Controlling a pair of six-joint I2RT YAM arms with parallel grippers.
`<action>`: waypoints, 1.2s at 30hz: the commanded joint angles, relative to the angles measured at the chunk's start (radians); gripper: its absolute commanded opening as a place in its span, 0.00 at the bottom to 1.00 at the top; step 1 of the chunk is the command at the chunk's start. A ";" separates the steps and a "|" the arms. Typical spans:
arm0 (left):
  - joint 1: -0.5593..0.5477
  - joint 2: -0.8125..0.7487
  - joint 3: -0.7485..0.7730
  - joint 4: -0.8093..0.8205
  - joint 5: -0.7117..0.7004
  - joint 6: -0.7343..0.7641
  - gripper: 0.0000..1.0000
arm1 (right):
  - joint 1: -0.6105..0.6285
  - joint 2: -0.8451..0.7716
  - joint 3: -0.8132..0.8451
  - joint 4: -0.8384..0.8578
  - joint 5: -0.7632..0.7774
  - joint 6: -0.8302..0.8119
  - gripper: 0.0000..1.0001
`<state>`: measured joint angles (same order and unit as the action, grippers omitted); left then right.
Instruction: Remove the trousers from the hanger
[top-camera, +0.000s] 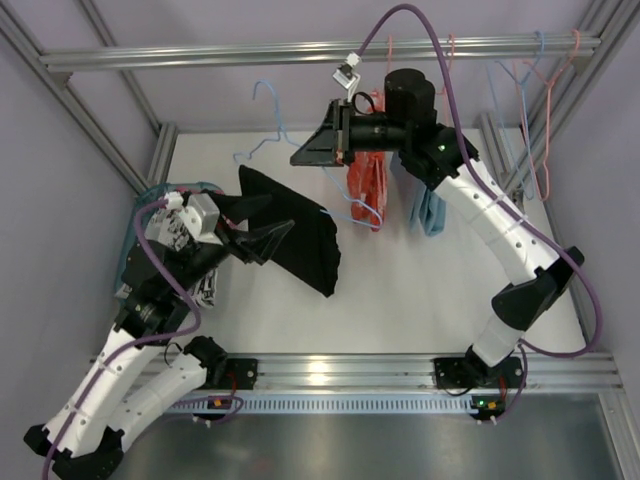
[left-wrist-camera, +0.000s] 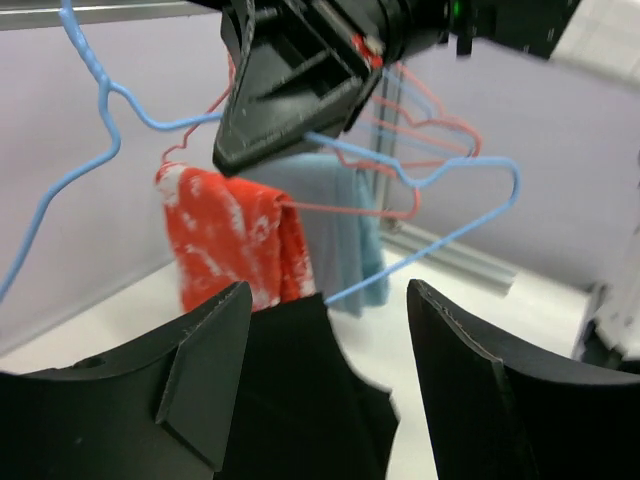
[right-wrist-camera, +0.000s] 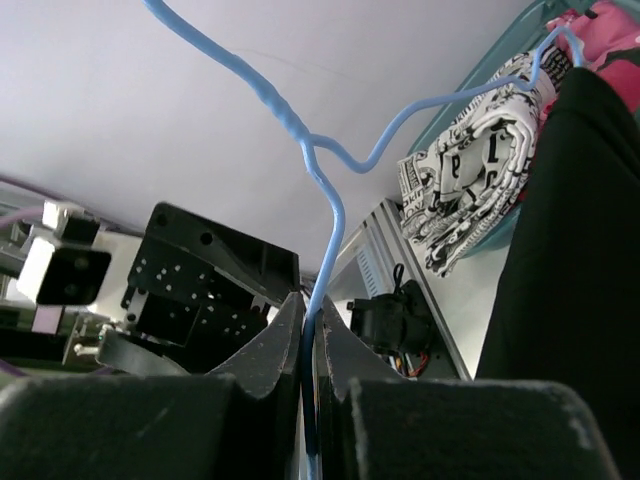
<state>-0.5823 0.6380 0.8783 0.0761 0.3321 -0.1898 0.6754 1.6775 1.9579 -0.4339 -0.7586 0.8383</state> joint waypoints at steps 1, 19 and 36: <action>-0.002 -0.037 -0.041 -0.202 -0.013 0.289 0.70 | -0.008 -0.067 0.075 0.138 0.051 0.019 0.00; -0.013 0.017 -0.141 -0.130 0.001 0.354 0.97 | -0.025 -0.035 0.152 0.176 0.369 0.076 0.00; -0.283 0.314 -0.093 0.198 -0.499 0.360 0.99 | 0.033 -0.091 0.085 0.208 0.725 0.119 0.00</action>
<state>-0.8436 0.9329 0.7406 0.1497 -0.0624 0.1524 0.6903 1.6688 2.0151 -0.3939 -0.1108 0.9527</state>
